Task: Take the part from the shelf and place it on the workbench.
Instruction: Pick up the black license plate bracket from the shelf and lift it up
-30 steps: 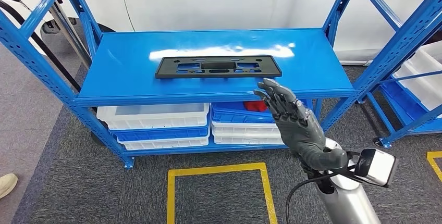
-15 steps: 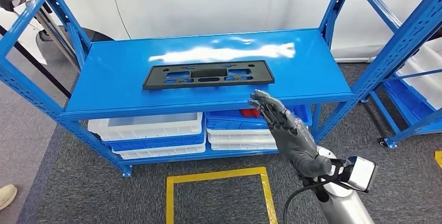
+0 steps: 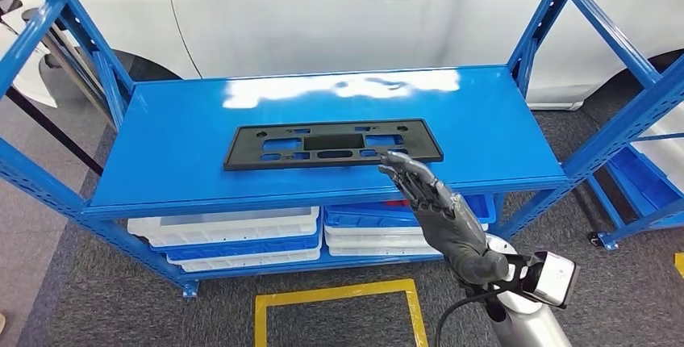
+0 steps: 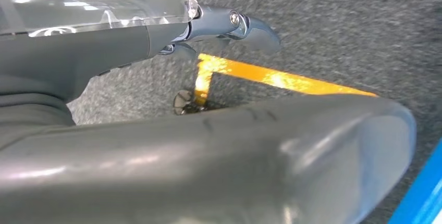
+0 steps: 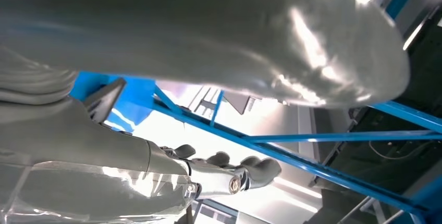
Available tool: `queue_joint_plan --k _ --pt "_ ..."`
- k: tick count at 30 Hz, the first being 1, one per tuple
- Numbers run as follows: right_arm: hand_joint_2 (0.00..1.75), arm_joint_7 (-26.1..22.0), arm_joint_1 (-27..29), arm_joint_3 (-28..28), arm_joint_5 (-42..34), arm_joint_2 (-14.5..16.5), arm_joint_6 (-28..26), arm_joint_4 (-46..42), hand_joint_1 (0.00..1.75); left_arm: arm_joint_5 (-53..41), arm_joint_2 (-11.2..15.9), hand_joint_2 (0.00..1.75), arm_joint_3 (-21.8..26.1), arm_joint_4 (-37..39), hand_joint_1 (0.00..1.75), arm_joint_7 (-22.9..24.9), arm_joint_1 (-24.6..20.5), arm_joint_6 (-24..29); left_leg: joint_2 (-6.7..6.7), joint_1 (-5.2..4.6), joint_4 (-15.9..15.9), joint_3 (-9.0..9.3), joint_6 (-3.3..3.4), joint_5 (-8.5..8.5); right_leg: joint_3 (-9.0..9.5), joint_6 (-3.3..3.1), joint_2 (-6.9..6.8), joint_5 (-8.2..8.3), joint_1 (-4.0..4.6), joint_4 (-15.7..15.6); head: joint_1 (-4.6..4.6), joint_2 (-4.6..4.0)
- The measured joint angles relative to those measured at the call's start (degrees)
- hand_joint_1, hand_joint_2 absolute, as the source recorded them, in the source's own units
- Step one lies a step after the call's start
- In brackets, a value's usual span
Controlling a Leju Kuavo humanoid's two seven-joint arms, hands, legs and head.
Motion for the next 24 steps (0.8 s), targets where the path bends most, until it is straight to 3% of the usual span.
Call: queue_joint_plan --k 2,3,4,5,7,9,12,14,18,19,20,22,24 --pt "0.00 0.01 0.16 0.02 0.00 -0.06 0.00 -0.02 0.00 0.00 0.01 0.00 0.01 0.00 0.00 0.01 0.03 0.00 -0.04 -0.02 -0.07 1.09 0.16 -0.98 -5.15 0.26 -0.09 -3.15 -0.04 5.60 -0.01 0.00" --pt "0.00 0.02 0.24 0.02 0.00 -0.09 0.01 -0.02 0.00 0.00 0.01 0.00 0.01 0.00 0.00 0.01 0.07 0.00 -0.07 -0.03 -0.07 1.77 0.17 -1.53 -6.96 0.35 -0.12 -3.90 -0.05 6.66 -0.01 0.00" --pt "0.00 0.03 0.28 0.02 -0.03 -0.14 0.05 -0.02 0.00 0.01 0.00 0.00 0.01 0.01 0.00 0.04 0.12 0.00 -0.10 -0.04 -0.07 2.56 0.14 -2.11 -7.97 0.35 -0.17 -3.44 -0.04 6.12 -0.01 0.00" --pt "0.00 0.03 0.26 0.03 -0.12 -0.23 0.13 -0.02 0.00 0.03 -0.01 0.00 0.01 0.01 0.00 0.09 0.14 0.02 -0.13 -0.05 -0.07 3.43 0.07 -2.71 -8.10 0.26 -0.23 -1.58 -0.02 3.92 -0.01 0.00" --pt "0.00 0.05 0.05 0.03 -0.64 -0.56 0.32 0.09 0.00 0.19 -0.05 0.00 0.01 0.04 0.00 0.25 0.11 0.10 -0.18 -0.10 0.01 5.07 -0.24 -3.95 -6.92 -0.31 -0.41 4.91 0.14 -3.35 0.00 0.00" --pt "0.00 0.38 -0.45 0.08 -1.54 -0.86 0.43 0.42 0.00 0.43 -0.10 0.00 0.02 0.08 0.00 0.45 0.01 0.24 -0.26 -0.22 0.06 5.79 -0.87 -5.07 -6.14 -1.14 -0.57 8.85 0.49 -8.02 0.02 0.00" --pt "0.00 1.48 -1.23 0.15 -2.52 -0.96 0.35 0.72 0.00 0.64 -0.07 0.00 0.03 0.11 0.00 0.58 -0.20 0.49 -0.20 -0.28 0.84 6.25 -1.89 -5.61 -5.46 -2.26 -0.46 9.24 0.55 -9.03 0.03 0.00" --pt "0.00 1.97 -1.70 0.18 -2.86 -0.99 0.27 0.81 0.00 0.88 -0.03 0.00 0.03 0.13 0.00 0.47 -0.33 0.68 -0.19 -0.18 4.07 5.06 -2.36 -6.37 -4.46 -2.98 -0.45 8.86 0.40 -9.47 0.03 0.00" --pt "0.00 2.01 -2.20 0.22 -3.54 -1.17 0.66 1.53 0.00 1.58 -0.04 0.00 0.05 0.17 0.00 0.40 -0.37 1.08 -0.19 0.08 16.09 -2.90 -3.00 -11.57 -3.47 -3.58 -0.39 7.79 0.52 -9.62 0.02 0.00" --pt "0.00 1.96 -2.24 0.24 -3.69 -1.30 0.85 1.78 0.00 1.71 -0.04 0.00 0.07 0.17 0.00 0.40 -0.33 1.10 -0.19 0.11 16.48 -3.95 -3.04 -11.16 -3.17 -3.58 -0.32 7.49 0.55 -9.60 0.02 0.00" --pt "0.00 1.88 -2.26 0.26 -3.80 -1.46 0.99 1.99 0.00 1.80 -0.03 0.00 0.07 0.17 0.00 0.41 -0.29 1.07 -0.19 0.12 14.88 -4.03 -3.00 -9.41 -2.77 -3.54 -0.24 7.18 0.57 -9.57 0.02 0.00" --pt "0.00 1.69 -2.40 0.31 -3.90 -1.79 1.15 2.34 0.00 1.85 -0.01 0.00 0.07 0.17 0.00 0.43 -0.25 0.92 -0.20 0.08 7.39 -1.98 -2.69 -3.79 -1.80 -3.33 -0.17 6.50 0.58 -9.54 0.02 0.00" --pt "0.00 1.51 -2.62 0.37 -3.92 -2.10 1.18 2.66 0.00 1.85 0.03 0.00 0.06 0.19 0.00 0.37 -0.29 0.68 -0.19 -0.21 1.78 -0.35 -2.17 -1.34 -1.50 -2.87 -0.11 6.05 0.63 -9.47 0.02 0.00"
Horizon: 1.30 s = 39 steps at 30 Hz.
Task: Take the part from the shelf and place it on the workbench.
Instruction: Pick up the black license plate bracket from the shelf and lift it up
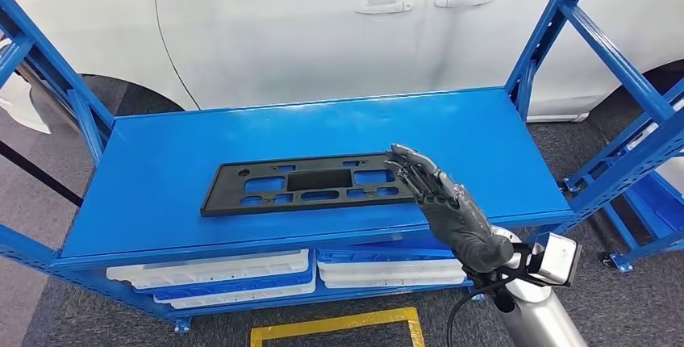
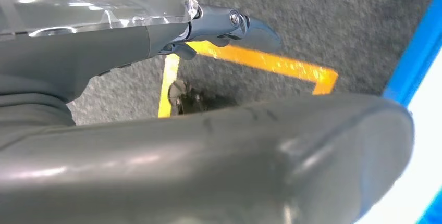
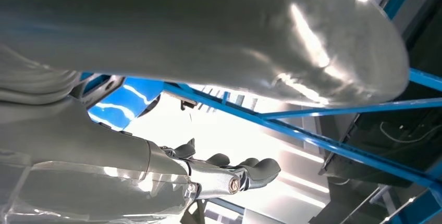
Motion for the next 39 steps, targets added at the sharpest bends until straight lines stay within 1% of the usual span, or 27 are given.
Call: queue_joint_plan --k 2,4,5,6,8,9,10,11,13,14,15,17,20,21,23,24,25,26,27,28,29,30,31,34,36,37,39 --pt "0.00 -0.05 -0.21 0.11 0.01 -0.21 -0.03 0.25 0.00 -0.03 0.03 0.00 0.00 0.01 0.00 -0.11 0.04 -0.33 -0.01 -0.23 -1.00 0.23 0.57 -0.06 -0.08 0.63 0.07 -0.21 0.07 -0.02 -0.01 0.00" --pt "0.00 0.00 -0.51 0.20 0.01 -0.37 -0.10 0.36 0.00 -0.04 0.04 0.00 0.01 0.02 0.00 -0.19 0.12 -0.60 0.05 0.13 -1.55 0.83 1.22 0.72 0.06 1.22 0.05 -0.83 0.12 0.41 0.00 0.00" --pt "0.00 0.03 -0.72 0.23 0.01 -0.45 -0.13 0.38 0.00 -0.04 0.05 0.00 0.01 0.03 0.00 -0.22 0.08 -0.67 0.10 0.32 -1.92 1.19 1.51 0.84 -0.42 1.48 0.02 -1.70 0.12 1.74 0.00 0.00" --pt "0.00 0.05 -0.86 0.25 0.01 -0.57 -0.15 0.42 0.00 -0.05 0.05 0.00 0.01 0.03 0.00 -0.24 0.01 -0.70 0.15 0.47 -2.19 1.51 1.78 0.87 -1.59 1.71 -0.02 -3.07 0.03 4.28 0.00 0.00" --pt "0.00 0.11 -0.96 0.28 0.02 -0.78 -0.16 0.59 0.00 -0.06 0.07 0.00 0.01 0.03 0.00 -0.27 -0.09 -0.71 0.14 0.44 -2.27 1.74 2.07 0.65 -5.76 2.15 -0.10 -6.29 -0.26 11.95 0.00 0.00" --pt "0.00 0.14 -0.93 0.30 0.02 -0.86 -0.16 0.71 0.00 -0.06 0.07 0.00 0.01 0.03 0.00 -0.27 -0.07 -0.70 0.12 0.43 -2.25 1.82 2.07 0.50 -7.76 2.36 -0.13 -7.07 -0.44 15.11 0.00 0.00" --pt "0.00 0.17 -0.91 0.31 0.02 -0.90 -0.16 0.83 0.00 -0.06 0.08 0.00 0.01 0.03 0.00 -0.27 -0.04 -0.69 0.10 0.44 -2.21 1.98 2.02 0.31 -8.88 2.54 -0.18 -6.73 -0.61 16.41 0.00 0.00" --pt "0.00 0.20 -0.92 0.32 0.02 -0.93 -0.16 0.91 0.00 -0.06 0.08 0.00 0.01 0.04 0.00 -0.26 0.00 -0.68 0.06 0.46 -2.15 2.22 1.91 0.08 -8.80 2.66 -0.25 -5.22 -0.78 15.42 0.00 0.00" --pt "0.00 0.20 -0.98 0.32 0.02 -1.02 -0.16 0.97 0.00 -0.06 0.07 0.00 0.01 0.05 0.00 -0.26 0.03 -0.68 -0.02 0.49 -1.98 2.87 1.58 -0.55 -5.70 2.66 -0.48 -0.53 -1.05 7.97 0.01 0.00" --pt "0.00 0.21 -1.02 0.33 0.02 -1.06 -0.16 0.98 0.00 -0.06 0.06 0.00 0.01 0.05 0.00 -0.26 0.00 -0.68 -0.07 0.39 -1.80 3.08 1.28 -0.92 -3.97 2.54 -0.57 0.98 -1.02 4.19 0.01 0.00" --pt "0.00 0.23 -1.05 0.35 0.03 -1.09 -0.19 1.00 0.00 -0.06 0.06 0.00 0.01 0.05 0.00 -0.28 -0.03 -0.68 -0.10 0.29 -1.69 3.20 0.96 -1.21 -2.82 2.36 -0.61 1.73 -0.95 1.64 0.01 0.00" --pt "0.00 0.39 -1.07 0.39 0.11 -1.13 -0.33 1.04 0.00 -0.05 0.06 0.00 0.01 0.05 0.00 -0.36 -0.08 -0.69 -0.10 0.11 -1.69 3.31 0.23 -1.62 -2.20 1.81 -0.51 1.43 -0.66 0.28 0.01 0.00" --pt "0.00 1.24 -1.19 0.67 0.90 -1.14 -1.04 1.28 0.00 0.10 0.10 0.00 0.01 0.05 0.00 -0.52 -0.18 -0.71 -0.02 0.29 -0.64 3.32 -0.78 -2.78 -1.58 0.67 -0.43 1.18 -0.87 -0.11 -0.01 0.00" --pt "0.00 1.86 -1.34 0.94 1.40 -1.10 -1.47 1.50 0.00 0.14 0.12 0.00 0.01 0.06 0.00 -0.57 -0.21 -0.72 -0.03 0.39 1.60 2.36 -1.06 -3.99 -1.26 0.32 -0.48 1.09 -0.96 -0.29 -0.01 0.00" --pt "0.00 3.72 -1.67 1.82 2.61 -0.76 -2.65 2.31 0.00 0.14 0.14 0.00 -0.01 0.07 0.00 -0.62 -0.19 -0.72 -0.02 0.52 9.30 -1.70 -1.43 -7.23 -0.91 -0.19 -0.54 0.79 -0.85 -0.37 -0.01 0.00" --pt "0.00 4.69 -1.75 2.39 3.21 -0.50 -3.37 2.88 0.00 0.10 0.15 0.00 -0.01 0.08 0.00 -0.63 -0.15 -0.71 -0.02 0.55 13.07 -3.98 -1.56 -8.34 -0.78 -0.30 -0.51 0.65 -0.75 -0.36 -0.01 0.00" --pt "0.00 5.37 -1.74 3.00 3.85 -0.24 -4.07 3.56 0.00 0.05 0.14 0.00 -0.01 0.08 0.00 -0.67 -0.08 -0.68 -0.02 0.55 15.20 -5.55 -1.59 -8.41 -0.60 -0.35 -0.46 0.49 -0.65 -0.35 -0.01 0.00" --pt "0.44 5.56 -1.62 3.62 4.48 -0.04 -4.71 4.27 0.00 0.00 0.13 0.00 -0.01 0.08 0.00 -0.75 0.02 -0.63 -0.02 0.55 15.10 -6.05 -1.54 -7.31 -0.33 -0.34 -0.42 0.30 -0.58 -0.34 -0.01 0.00" --pt "0.87 5.31 -1.43 4.21 5.15 0.07 -5.14 5.02 0.00 -0.03 0.12 0.00 -0.01 0.08 0.00 -0.90 0.14 -0.54 -0.02 0.54 12.56 -5.29 -1.37 -5.17 0.04 -0.28 -0.38 0.08 -0.52 -0.34 -0.01 0.00" --pt "1.31 4.73 -1.25 4.83 5.85 0.14 -5.42 5.84 0.00 -0.04 0.09 0.00 -0.01 0.08 0.00 -1.10 0.28 -0.32 -0.02 0.52 8.39 -3.67 -1.08 -2.51 0.41 -0.19 -0.37 -0.17 -0.47 -0.33 -0.01 0.00" --pt "1.75 4.11 -1.19 5.47 6.43 0.21 -5.55 6.74 0.00 -0.03 0.07 0.00 -0.01 0.08 0.00 -1.29 0.43 -0.04 -0.04 0.40 4.28 -1.97 -0.76 -0.56 0.70 -0.04 -0.35 -0.41 -0.34 -0.30 -0.01 0.00" --pt "1.75 3.66 -1.25 6.14 6.91 0.27 -5.54 7.67 0.00 0.00 0.03 0.00 -0.01 0.08 0.00 -1.46 0.54 0.26 -0.05 0.27 1.12 -0.66 -0.44 0.75 0.82 0.18 -0.29 -0.58 -0.25 -0.25 -0.01 0.00" --pt "1.31 3.49 -1.40 6.80 7.26 0.31 -5.50 8.52 0.00 0.02 -0.02 0.00 -0.01 0.08 0.00 -1.60 0.60 0.52 -0.07 0.13 -0.62 0.02 -0.16 1.23 0.81 0.41 -0.24 -0.69 -0.18 -0.22 -0.01 0.00" --pt "0.00 3.68 -1.71 8.41 8.23 0.29 -5.64 10.23 0.00 -0.05 -0.14 0.00 0.00 0.09 0.00 -1.80 0.74 0.69 -0.12 0.17 -1.39 0.27 0.63 1.19 0.82 1.30 -0.18 -0.89 -0.19 -0.26 -0.01 0.00" --pt "0.00 3.58 -1.92 9.20 11.01 0.05 -7.43 10.83 0.00 -0.22 -0.22 0.00 0.00 0.12 0.00 -1.83 0.78 0.57 -0.07 0.50 -2.01 0.67 1.26 1.42 -0.14 1.83 -0.21 -2.55 -0.17 2.13 0.01 0.00" --pt "0.00 3.57 -2.01 9.59 13.68 -0.13 -9.29 11.07 0.00 -0.36 -0.25 0.00 -0.01 0.14 0.00 -1.83 0.78 0.49 -0.03 0.58 -2.22 0.82 1.49 1.49 -1.52 2.03 -0.23 -4.18 -0.25 5.06 0.01 0.00" --pt "0.00 3.75 -1.98 10.52 21.53 -0.62 -15.13 11.51 0.00 -0.70 -0.25 0.00 -0.01 0.14 0.00 -1.83 0.76 0.36 -0.01 0.51 -2.22 0.83 1.73 1.42 -5.53 2.34 -0.24 -7.55 -0.41 12.81 0.01 0.00"
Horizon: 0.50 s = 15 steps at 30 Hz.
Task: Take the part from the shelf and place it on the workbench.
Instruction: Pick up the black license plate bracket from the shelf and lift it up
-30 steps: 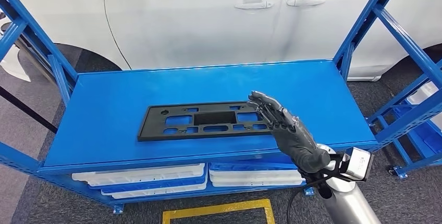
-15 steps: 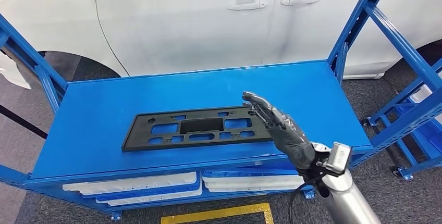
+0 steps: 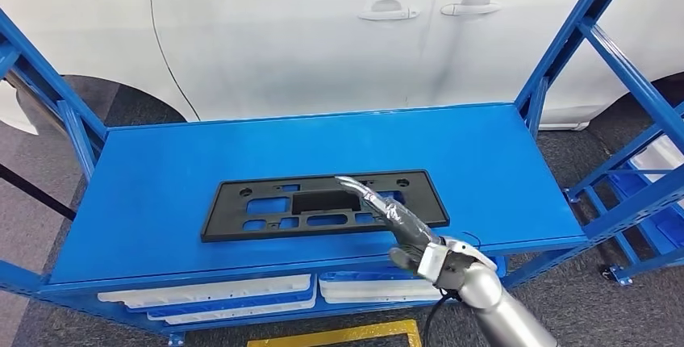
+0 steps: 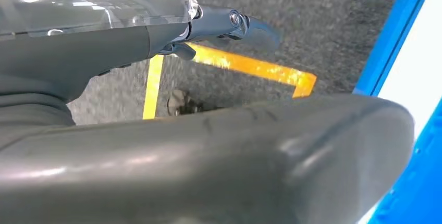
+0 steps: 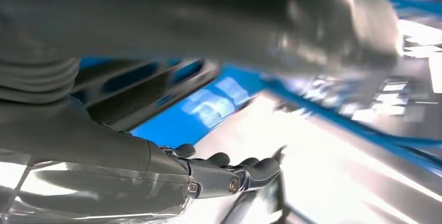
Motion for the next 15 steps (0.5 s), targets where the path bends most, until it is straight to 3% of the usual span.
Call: queue_joint_plan --k 1,2,3,5,6,7,11,13,15 --pt "0.00 0.08 0.19 0.45 4.48 -0.38 -3.59 0.20 0.00 -0.21 0.00 0.00 -0.02 0.00 0.00 0.00 0.01 -0.04 -0.02 -0.03 0.06 0.00 0.03 -0.06 -1.49 0.12 -0.01 -0.59 -0.10 2.63 0.00 0.00" --pt "0.00 0.04 0.48 0.90 8.90 -0.80 -7.38 0.38 0.00 -0.42 0.00 0.00 -0.05 0.00 0.00 0.00 0.03 -0.08 -0.06 -0.03 0.13 0.03 0.01 -0.15 -1.99 0.19 -0.02 -0.02 -0.19 3.16 0.00 0.00" --pt "0.44 -0.10 0.80 1.31 12.72 -1.20 -10.84 0.54 0.00 -0.65 -0.01 0.00 -0.09 0.01 0.00 0.01 0.04 -0.11 -0.12 -0.02 0.23 0.12 -0.06 -0.27 -1.24 0.20 -0.05 1.65 -0.27 1.23 0.00 0.00" --pt "1.31 -0.44 1.31 2.06 17.38 -1.82 -15.45 0.85 0.00 -0.99 -0.07 0.00 -0.16 0.03 0.00 0.01 0.05 -0.16 -0.23 -0.06 0.49 0.34 -0.42 -0.60 2.50 -0.02 -0.23 5.76 -0.33 -6.87 0.01 0.00" --pt "1.75 -0.54 1.45 2.40 18.65 -1.98 -16.71 1.00 0.00 -1.07 -0.10 0.00 -0.17 0.04 0.00 0.01 0.04 -0.16 -0.24 -0.16 0.65 0.38 -0.69 -0.78 4.03 -0.25 -0.29 7.03 -0.26 -10.22 0.01 0.00" --pt "1.75 -0.53 1.52 2.77 19.99 -2.07 -17.95 1.17 0.00 -1.09 -0.12 0.00 -0.17 0.04 0.00 0.00 0.01 -0.13 -0.23 -0.26 0.75 0.38 -0.98 -0.91 4.89 -0.51 -0.31 7.57 -0.17 -12.17 0.00 0.00" --pt "1.75 2.19 1.03 5.08 33.18 -1.91 -27.88 2.79 0.00 -1.11 -0.14 0.00 -0.19 0.05 0.00 -0.08 -0.10 0.18 -0.14 -0.16 1.34 0.25 -2.35 -1.57 5.16 -1.92 -0.14 7.80 0.00 -13.01 -0.01 0.00" --pt "1.75 4.95 0.14 6.83 41.60 -1.37 -34.21 4.37 0.00 -1.18 -0.21 0.00 -0.20 0.06 0.00 -0.14 -0.17 0.38 -0.12 0.00 5.56 -1.55 -2.90 -4.14 5.28 -2.55 -0.18 8.00 -0.18 -13.27 -0.01 0.00" --pt "1.75 7.19 -0.65 8.78 47.56 -0.71 -39.07 6.39 0.00 -1.23 -0.26 0.00 -0.21 0.07 0.00 -0.15 -0.22 0.73 -0.11 0.06 13.40 -5.24 -3.24 -7.88 5.25 -2.79 -0.23 7.95 -0.05 -13.26 -0.01 0.00"
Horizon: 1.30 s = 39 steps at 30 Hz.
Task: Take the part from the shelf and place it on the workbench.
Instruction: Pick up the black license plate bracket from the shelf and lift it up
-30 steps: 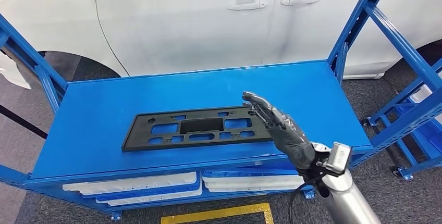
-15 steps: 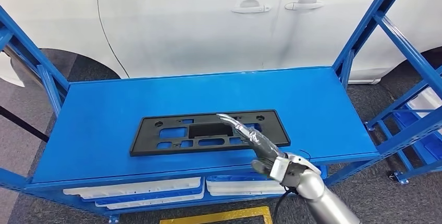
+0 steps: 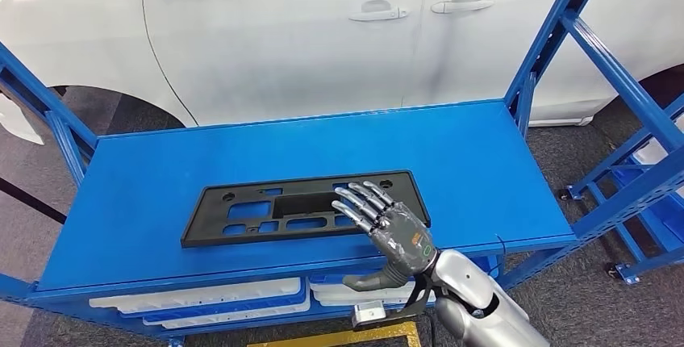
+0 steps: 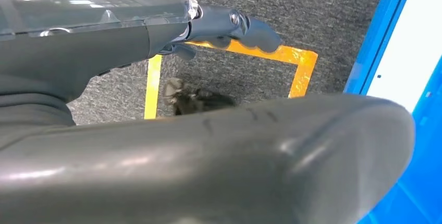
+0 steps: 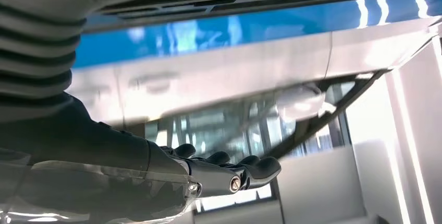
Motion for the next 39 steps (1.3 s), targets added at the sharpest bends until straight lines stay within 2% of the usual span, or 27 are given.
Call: queue_joint_plan --k 1,2,3,5,7,9,11,12,13,15,16,17,18,19,20,22,23,26,27,29,31,32,33,34,35,37,39 --pt "1.75 0.91 -0.33 0.92 1.98 0.33 -1.67 1.12 0.00 -0.01 0.00 0.00 -0.01 0.00 0.00 -0.01 0.03 0.16 0.00 0.02 3.14 -1.56 -0.08 -1.03 -0.01 -0.05 -0.03 -0.02 0.09 0.01 0.00 0.00" --pt "1.75 1.79 -0.75 1.83 3.59 0.67 -3.00 2.28 0.00 -0.01 0.00 0.00 -0.01 0.00 0.00 -0.01 0.09 0.28 0.00 0.01 4.30 -2.21 -0.05 -0.93 0.00 -0.07 -0.04 -0.04 0.18 0.04 0.00 0.00" --pt "1.75 2.67 -1.32 2.70 4.89 1.06 -4.08 3.45 0.00 -0.01 0.00 0.00 -0.01 0.00 0.00 -0.02 0.14 0.35 0.00 0.00 3.07 -1.71 0.08 0.30 0.03 -0.08 0.00 -0.05 0.27 0.05 0.00 0.00" --pt "1.75 4.41 -3.02 4.45 7.18 2.06 -5.94 5.78 0.00 -0.08 0.00 0.00 -0.01 0.00 0.00 -0.04 0.13 0.43 0.03 -0.10 -4.82 2.01 0.69 4.35 0.17 -0.03 0.12 -0.07 0.41 0.08 0.00 0.00" --pt "1.75 5.87 -5.12 6.21 8.81 3.47 -7.26 8.34 0.00 -0.29 -0.01 0.00 -0.01 0.00 0.00 -0.04 -0.05 0.55 0.11 -0.39 -11.34 5.10 1.33 6.59 0.18 0.29 0.25 -0.10 0.62 0.12 0.00 0.00" --pt "1.75 7.05 -6.88 7.88 9.91 5.01 -7.99 10.86 0.00 -0.49 -0.03 0.00 -0.01 0.00 0.00 -0.03 -0.17 0.70 0.10 -0.67 -12.69 5.66 1.74 6.78 0.12 0.86 0.29 -0.06 0.70 0.09 0.00 0.00" --pt "1.75 7.80 -8.22 9.23 10.52 6.31 -8.27 12.82 0.00 -0.54 -0.12 0.00 -0.01 0.00 0.00 -0.02 -0.14 0.81 0.07 -0.43 -13.13 5.83 2.29 7.16 0.05 1.51 0.24 -0.35 0.73 0.36 0.01 0.00" --pt "1.75 8.10 -8.94 9.82 10.76 6.95 -8.33 13.76 0.00 -0.55 -0.19 0.00 -0.01 0.00 0.00 -0.02 -0.12 0.87 0.11 -0.27 -13.40 5.92 2.61 7.37 -0.45 1.78 0.23 -1.21 0.71 1.52 0.01 0.00" --pt "1.75 8.46 -9.74 10.47 10.99 7.70 -8.37 14.93 0.00 -0.57 -0.25 0.00 -0.01 0.00 0.00 -0.02 -0.13 0.96 0.18 -0.11 -13.66 6.01 2.87 7.55 -1.55 2.03 0.23 -2.71 0.66 3.96 0.01 0.00" --pt "1.75 9.14 -11.07 11.73 11.34 9.38 -8.37 17.55 0.00 -0.60 -0.33 0.00 -0.01 0.00 0.00 -0.02 -0.16 1.15 0.29 -0.11 -13.73 5.94 3.10 7.61 -5.21 2.39 0.22 -6.56 0.37 11.67 0.00 0.00" --pt "1.75 9.38 -11.50 12.27 11.43 10.19 -8.36 18.78 0.00 -0.61 -0.34 0.00 -0.01 0.00 0.00 -0.02 -0.15 1.22 0.30 -0.12 -13.70 5.91 3.11 7.59 -6.94 2.54 0.21 -7.77 0.23 15.14 0.00 0.00" --pt "1.75 9.50 -11.80 12.72 11.47 10.88 -8.35 19.79 0.00 -0.61 -0.36 0.00 -0.01 0.00 0.00 -0.02 -0.14 1.26 0.27 -0.13 -13.67 5.90 3.10 7.56 -7.85 2.66 0.19 -7.89 0.11 16.83 0.01 0.00" --pt "1.75 9.62 -12.10 13.08 11.47 11.48 -8.34 20.64 0.00 -0.62 -0.37 0.00 -0.01 0.00 0.00 -0.02 -0.12 1.28 0.20 -0.13 -13.59 5.93 3.04 7.52 -7.63 2.70 0.17 -6.86 0.00 16.23 0.01 0.00" --pt "1.75 9.75 -12.47 13.38 11.47 12.02 -8.32 21.38 0.00 -0.62 -0.40 0.00 -0.01 0.00 0.00 -0.02 -0.10 1.29 0.12 -0.12 -13.47 5.98 2.93 7.42 -6.34 2.67 0.14 -4.93 -0.10 13.40 0.01 0.00" --pt "1.75 9.95 -12.95 13.62 11.46 12.55 -8.31 22.09 0.00 -0.63 -0.46 0.00 -0.01 0.00 0.00 -0.02 -0.09 1.30 0.05 -0.12 -13.29 6.01 2.75 7.28 -4.35 2.51 0.08 -2.73 -0.15 9.18 0.02 0.00" --pt "1.75 10.54 -14.25 14.02 11.57 13.85 -8.30 23.76 0.00 -0.64 -0.56 0.00 -0.01 0.00 0.00 -0.02 -0.10 1.32 -0.02 -0.35 -12.78 5.82 2.21 6.94 -1.27 2.04 0.01 -0.29 -0.01 2.46 0.01 0.00" --pt "1.75 10.99 -14.95 14.20 11.79 14.66 -8.33 24.88 0.00 -0.65 -0.58 0.00 -0.01 0.00 0.00 -0.02 -0.12 1.34 -0.01 -0.45 -12.63 5.70 1.89 6.83 -0.72 1.75 0.04 -0.04 0.09 1.05 0.01 0.00" --pt "1.75 12.87 -17.06 14.84 13.57 17.51 -8.58 29.40 0.00 -0.77 -0.57 0.00 -0.02 0.00 0.00 -0.02 -0.18 1.38 0.08 -0.28 -12.41 5.59 0.83 6.57 -0.75 0.75 0.20 0.03 0.22 0.63 0.00 0.00" --pt "1.75 13.63 -17.83 15.07 14.53 18.51 -8.67 31.14 0.00 -0.87 -0.57 0.00 -0.04 0.00 0.00 -0.02 -0.19 1.36 0.10 -0.17 -11.56 5.26 0.49 5.93 -0.67 0.38 0.19 0.13 0.14 0.47 0.00 0.00" --pt "1.75 15.48 -19.41 15.73 17.26 20.52 -8.78 34.95 0.00 -1.13 -0.56 0.00 -0.16 0.01 0.00 -0.02 -0.18 1.25 0.10 0.01 -6.29 2.89 -0.08 2.95 -0.56 -0.13 0.12 0.22 -0.01 0.25 0.00 0.00" --pt "1.75 17.26 -20.57 16.71 20.21 22.23 -8.87 39.05 0.00 -1.38 -0.56 0.00 -0.33 0.01 0.00 -0.02 -0.15 1.12 0.10 0.10 1.60 -0.96 -0.47 -0.38 -0.55 -0.33 0.06 0.17 0.09 0.26 0.00 0.00" --pt "1.75 17.83 -20.88 17.18 21.13 22.80 -8.92 40.73 0.00 -1.48 -0.55 0.00 -0.41 0.01 0.00 -0.02 -0.12 1.10 0.10 0.11 3.94 -2.23 -0.56 -0.84 -0.53 -0.36 0.03 0.14 0.13 0.28 0.00 0.00" --pt "1.75 18.16 -21.08 17.53 21.65 23.24 -8.96 42.08 0.00 -1.55 -0.53 0.00 -0.46 0.00 0.00 -0.02 -0.08 1.09 0.10 0.11 4.06 -2.47 -0.58 -0.15 -0.47 -0.35 0.01 0.10 0.15 0.30 0.00 0.00" --pt "1.75 18.44 -21.32 17.80 21.99 23.64 -8.98 43.16 0.00 -1.61 -0.50 0.00 -0.52 0.00 0.00 -0.02 -0.05 1.08 0.11 0.12 1.72 -1.50 -0.53 1.62 -0.38 -0.29 0.04 0.04 0.15 0.33 0.00 0.00" --pt "1.75 18.76 -21.64 18.04 22.41 24.02 -8.94 44.10 0.02 -1.62 -0.47 0.00 -0.61 0.00 0.00 -0.02 -0.04 1.05 0.12 0.13 -1.97 0.20 -0.43 3.79 -0.25 -0.21 0.09 -0.05 0.14 0.36 0.00 0.00" --pt "1.75 19.75 -22.60 18.63 23.78 24.81 -8.31 46.04 0.82 -1.64 -0.44 0.00 -0.86 0.00 0.00 -0.02 -0.11 0.85 0.08 -0.05 -9.54 3.86 0.11 6.67 -0.06 0.24 0.22 -0.23 0.32 0.43 0.00 0.00" --pt "1.75 20.76 -23.50 19.29 25.00 25.33 -6.94 47.86 1.67 -1.63 -0.44 0.00 -1.08 0.00 0.00 -0.02 -0.15 0.56 -0.02 -0.31 -12.35 5.19 0.86 7.07 -0.02 0.82 0.29 -0.27 0.48 0.42 0.00 0.00"
